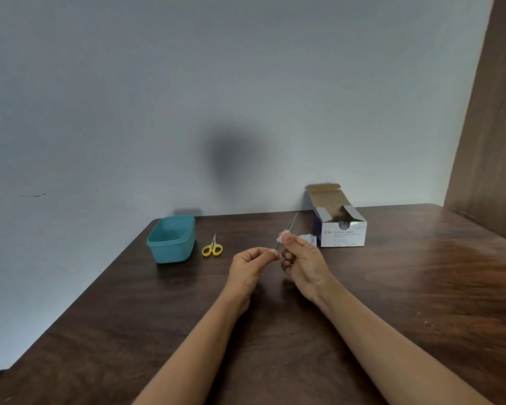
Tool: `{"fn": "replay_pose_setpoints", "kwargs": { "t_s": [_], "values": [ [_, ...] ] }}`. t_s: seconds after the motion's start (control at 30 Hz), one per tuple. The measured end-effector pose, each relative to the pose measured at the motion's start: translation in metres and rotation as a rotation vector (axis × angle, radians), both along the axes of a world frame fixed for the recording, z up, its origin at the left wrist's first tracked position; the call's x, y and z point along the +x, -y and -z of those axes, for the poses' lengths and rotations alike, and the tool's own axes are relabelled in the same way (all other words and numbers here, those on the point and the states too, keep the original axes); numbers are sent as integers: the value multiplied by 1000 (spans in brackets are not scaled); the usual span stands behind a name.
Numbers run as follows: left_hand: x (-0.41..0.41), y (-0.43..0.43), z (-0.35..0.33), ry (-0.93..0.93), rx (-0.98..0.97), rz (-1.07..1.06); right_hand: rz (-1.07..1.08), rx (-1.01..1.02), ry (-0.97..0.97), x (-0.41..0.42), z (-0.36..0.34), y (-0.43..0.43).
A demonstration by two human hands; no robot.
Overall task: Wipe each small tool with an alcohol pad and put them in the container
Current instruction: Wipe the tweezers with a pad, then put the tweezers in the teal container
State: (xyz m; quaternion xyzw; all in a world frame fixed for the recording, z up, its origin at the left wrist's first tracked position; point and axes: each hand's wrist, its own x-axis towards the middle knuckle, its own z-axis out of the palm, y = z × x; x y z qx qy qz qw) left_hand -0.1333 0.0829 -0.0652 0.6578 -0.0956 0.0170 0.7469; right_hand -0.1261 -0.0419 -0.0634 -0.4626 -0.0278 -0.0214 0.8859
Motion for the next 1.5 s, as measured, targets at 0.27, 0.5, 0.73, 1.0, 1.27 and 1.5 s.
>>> {"fn": "replay_pose_setpoints", "kwargs": {
  "t_s": [0.27,0.5,0.73,1.0,1.27,1.5],
  "values": [
    [-4,-1,-4,1,-3,9,14,87,0,2,-4,-1],
    [-9,-5,-9,-40,26,21,62,206,-46,9,-6,4],
    [-10,-5,-10,-36,65,11,117,207,-117,14,-10,13],
    [-10,-6,-13,-62,102,-15,149,262,-197,21,-12,6],
    [-9,-17,-25,-129,12,-164,261,215,-183,37,-32,11],
    [14,-69,-50,136,263,-608,251,5,-245,47,-28,-28]
  ]
}}
